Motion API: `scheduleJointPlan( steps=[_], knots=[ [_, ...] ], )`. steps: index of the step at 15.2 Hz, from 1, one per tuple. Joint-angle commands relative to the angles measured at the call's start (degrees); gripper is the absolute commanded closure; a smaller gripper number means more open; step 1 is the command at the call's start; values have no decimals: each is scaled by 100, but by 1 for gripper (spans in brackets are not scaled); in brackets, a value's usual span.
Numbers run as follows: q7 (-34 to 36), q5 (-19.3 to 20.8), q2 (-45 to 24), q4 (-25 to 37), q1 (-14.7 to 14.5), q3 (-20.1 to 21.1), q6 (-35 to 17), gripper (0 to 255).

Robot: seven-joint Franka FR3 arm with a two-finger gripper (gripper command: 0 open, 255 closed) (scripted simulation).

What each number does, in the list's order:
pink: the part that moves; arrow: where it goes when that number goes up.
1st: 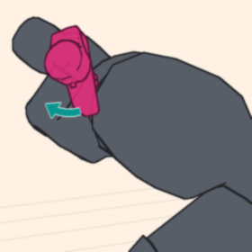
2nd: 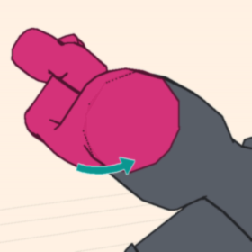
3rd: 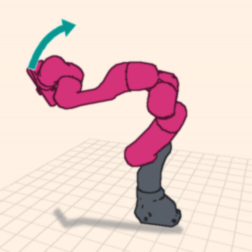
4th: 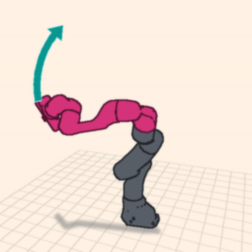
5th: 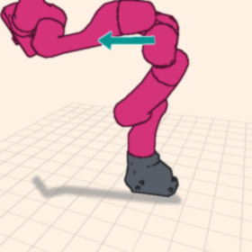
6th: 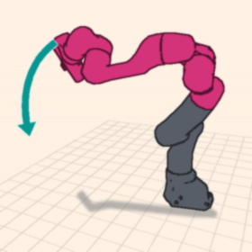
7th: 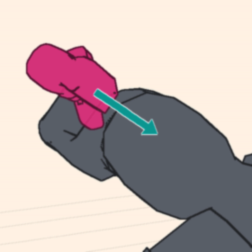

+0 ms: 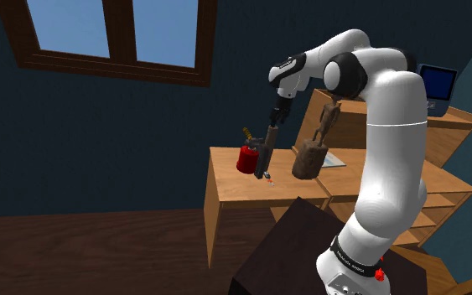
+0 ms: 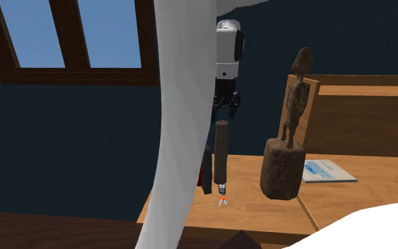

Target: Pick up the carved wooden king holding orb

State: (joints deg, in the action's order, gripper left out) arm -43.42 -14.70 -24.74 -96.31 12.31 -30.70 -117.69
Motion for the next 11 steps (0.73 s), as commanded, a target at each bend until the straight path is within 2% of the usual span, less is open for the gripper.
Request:
scheduleJointPlan(
  steps=[1, 10, 11],
  knots=[
    [-154, -183, -434, 489, 229, 66, 95, 0],
    [-251, -333, -678, 257, 276, 164, -356, 0],
    [-254, -334, -679, 252, 277, 164, -361, 255]
  ],
)
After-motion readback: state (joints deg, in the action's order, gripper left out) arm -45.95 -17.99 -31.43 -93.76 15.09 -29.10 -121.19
